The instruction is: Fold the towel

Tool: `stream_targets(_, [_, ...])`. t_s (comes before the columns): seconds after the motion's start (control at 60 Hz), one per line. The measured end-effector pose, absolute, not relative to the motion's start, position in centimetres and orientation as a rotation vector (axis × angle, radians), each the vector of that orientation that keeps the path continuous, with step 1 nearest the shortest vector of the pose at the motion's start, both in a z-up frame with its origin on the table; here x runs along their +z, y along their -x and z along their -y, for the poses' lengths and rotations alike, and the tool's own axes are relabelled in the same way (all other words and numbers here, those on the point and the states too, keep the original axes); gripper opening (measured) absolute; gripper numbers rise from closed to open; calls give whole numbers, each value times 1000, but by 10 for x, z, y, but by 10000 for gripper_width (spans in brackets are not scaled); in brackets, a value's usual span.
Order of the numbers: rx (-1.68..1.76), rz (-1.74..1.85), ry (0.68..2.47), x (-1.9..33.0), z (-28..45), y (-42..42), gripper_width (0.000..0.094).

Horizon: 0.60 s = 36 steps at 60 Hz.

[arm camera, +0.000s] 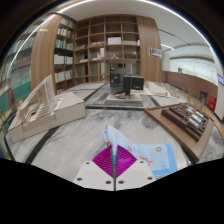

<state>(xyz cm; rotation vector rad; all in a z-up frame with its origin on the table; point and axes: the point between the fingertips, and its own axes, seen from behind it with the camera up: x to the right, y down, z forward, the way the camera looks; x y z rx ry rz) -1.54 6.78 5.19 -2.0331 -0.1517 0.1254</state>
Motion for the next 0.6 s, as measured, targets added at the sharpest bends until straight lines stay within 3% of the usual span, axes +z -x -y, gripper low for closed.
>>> stream_targets(0.083, [140,64,2001,74,-68,-18,7])
stream_targets(0.183, [109,-43,2017,73,-71,-75,16])
stream_targets(0.4, [3,-177,2179,11,-65,-154,33])
stream_targets(0.467, [14,-176,2186,9,-66,-156,37])
stream_targets(0.5, [15,-183,2186,11,-66,-155,111])
stream_targets(0.6, [-2,-160,2175,16,-61,-160,637])
